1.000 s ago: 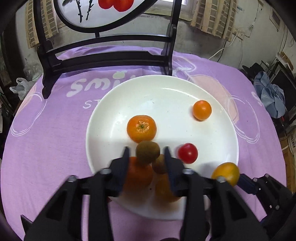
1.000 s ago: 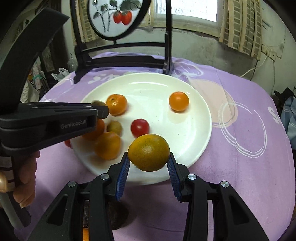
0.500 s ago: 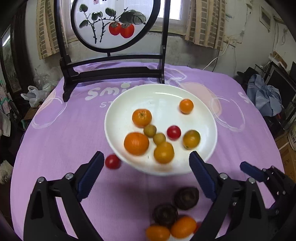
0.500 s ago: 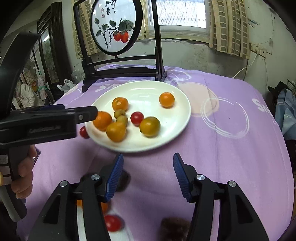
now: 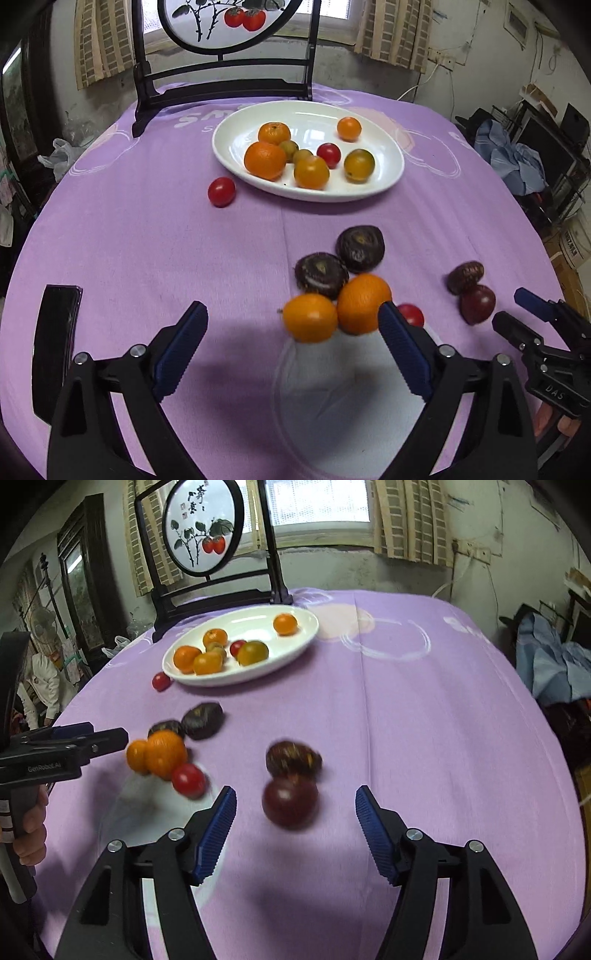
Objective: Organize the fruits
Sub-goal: 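Grasp a dark red apple with the right tool while the left tool grasps an orange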
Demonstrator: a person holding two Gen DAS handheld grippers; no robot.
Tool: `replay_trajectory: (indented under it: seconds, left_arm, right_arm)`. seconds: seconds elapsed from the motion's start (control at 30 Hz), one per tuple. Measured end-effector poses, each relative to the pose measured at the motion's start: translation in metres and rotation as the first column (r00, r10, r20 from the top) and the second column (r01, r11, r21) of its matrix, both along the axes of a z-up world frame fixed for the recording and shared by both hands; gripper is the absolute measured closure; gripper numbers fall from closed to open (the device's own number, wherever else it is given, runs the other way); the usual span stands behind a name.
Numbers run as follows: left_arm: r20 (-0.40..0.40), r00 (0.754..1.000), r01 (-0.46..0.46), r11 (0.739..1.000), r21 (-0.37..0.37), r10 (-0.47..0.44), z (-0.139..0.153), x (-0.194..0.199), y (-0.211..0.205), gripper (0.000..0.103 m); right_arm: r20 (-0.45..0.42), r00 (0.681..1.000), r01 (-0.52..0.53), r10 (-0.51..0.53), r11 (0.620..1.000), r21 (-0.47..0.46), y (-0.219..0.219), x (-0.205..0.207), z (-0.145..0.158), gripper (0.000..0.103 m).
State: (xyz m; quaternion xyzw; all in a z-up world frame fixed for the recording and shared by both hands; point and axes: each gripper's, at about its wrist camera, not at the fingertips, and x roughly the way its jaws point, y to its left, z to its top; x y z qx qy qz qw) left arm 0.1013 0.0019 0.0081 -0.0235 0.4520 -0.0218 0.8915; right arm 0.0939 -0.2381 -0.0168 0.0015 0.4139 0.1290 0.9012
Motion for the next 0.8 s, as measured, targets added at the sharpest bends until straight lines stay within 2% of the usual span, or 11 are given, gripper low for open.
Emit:
replay_trajectory:
  seconds: [0.17, 0.27, 0.37, 0.6, 0.8]
  left_arm:
    - [0.008, 1.0, 0.021, 1.0, 0.007, -0.021, -0.007, -0.009, 0.001, 0.012]
    - [0.018, 1.0, 0.014, 1.0, 0.017, -0.014, -0.011, -0.011, 0.005, 0.012]
    - [0.011, 1.0, 0.016, 1.0, -0.009, -0.016, -0.016, -0.011, 0.009, 0.012]
    - [-0.038, 0.999, 0.027, 0.998, -0.05, -0.028, -0.026, -0.005, 0.012, 0.012]
    - [-0.066, 0.997, 0.036, 0.999, -0.038, -0.038, -0.032, -0.003, 0.008, 0.012]
  right_arm:
    - [-0.046, 0.999, 0.006, -0.008, 0.999, -0.044, 0.003, -0.007, -0.017, 0.035]
    - [-0.036, 0.999, 0.012, -0.014, 0.999, -0.051, 0.005, -0.008, -0.022, 0.035]
    - [-0.051, 0.998, 0.031, -0.033, 0.999, -0.045, 0.004, -0.005, -0.031, 0.034]
    - [-0.067, 0.998, 0.011, -0.019, 0.993, -0.114, 0.022, 0.007, -0.03, 0.034]
    - [-0.097, 0.995, -0.006, -0.006, 0.992, -0.125, 0.033, 0.025, -0.029, 0.035]
